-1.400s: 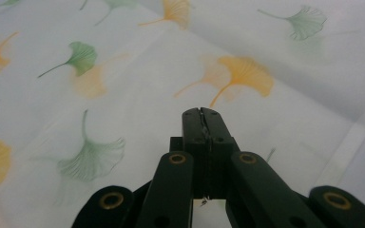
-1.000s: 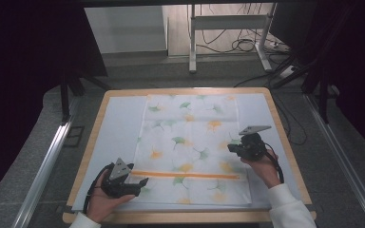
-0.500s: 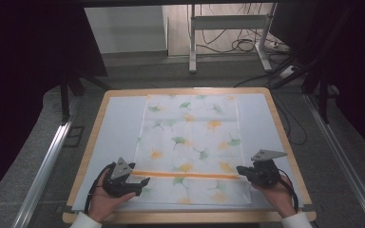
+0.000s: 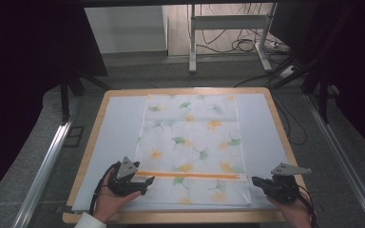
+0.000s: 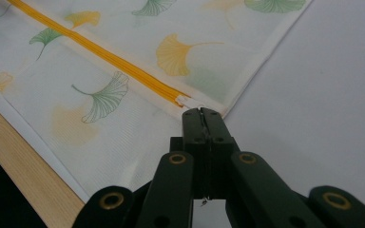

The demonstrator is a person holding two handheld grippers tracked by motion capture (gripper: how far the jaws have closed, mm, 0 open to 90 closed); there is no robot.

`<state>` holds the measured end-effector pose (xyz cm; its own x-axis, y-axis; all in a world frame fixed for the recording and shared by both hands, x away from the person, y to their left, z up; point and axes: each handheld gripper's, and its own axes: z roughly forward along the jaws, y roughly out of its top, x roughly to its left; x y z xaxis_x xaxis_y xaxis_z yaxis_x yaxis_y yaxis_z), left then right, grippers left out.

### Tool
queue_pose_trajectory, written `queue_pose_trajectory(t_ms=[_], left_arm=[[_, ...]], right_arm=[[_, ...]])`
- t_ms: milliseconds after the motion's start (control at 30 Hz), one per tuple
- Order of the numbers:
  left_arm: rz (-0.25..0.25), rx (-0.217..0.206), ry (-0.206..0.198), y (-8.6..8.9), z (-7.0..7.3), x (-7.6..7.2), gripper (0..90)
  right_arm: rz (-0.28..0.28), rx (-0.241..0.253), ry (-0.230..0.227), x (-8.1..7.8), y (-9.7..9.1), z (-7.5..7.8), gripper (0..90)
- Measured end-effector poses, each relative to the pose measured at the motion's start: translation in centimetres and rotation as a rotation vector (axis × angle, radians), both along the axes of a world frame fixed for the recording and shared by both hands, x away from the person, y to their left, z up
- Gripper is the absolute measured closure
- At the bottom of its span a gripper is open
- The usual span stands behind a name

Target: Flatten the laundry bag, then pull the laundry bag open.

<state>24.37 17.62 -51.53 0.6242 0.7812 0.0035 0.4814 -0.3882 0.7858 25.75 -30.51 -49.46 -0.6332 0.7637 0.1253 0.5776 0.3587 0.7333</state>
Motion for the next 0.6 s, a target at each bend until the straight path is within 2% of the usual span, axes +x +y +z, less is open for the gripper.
queue_pose_trajectory(t_ms=[300, 500, 600], left_arm=[[-0.040, -0.013, -0.016, -2.0, 0.9, 0.9, 23.0], [-0.087, -0.027, -0.003, -4.4, 1.6, 1.4, 22.5], [-0.103, -0.016, 0.006, -5.9, 1.7, 1.8, 22.3]], right_arm=[[0.022, -0.026, 0.013, 0.0, 0.8, -0.3, 89.2], [0.037, -0.045, 0.017, -0.1, 1.5, -0.5, 89.2], [0.042, -0.052, 0.017, -0.1, 1.7, -0.5, 89.2]])
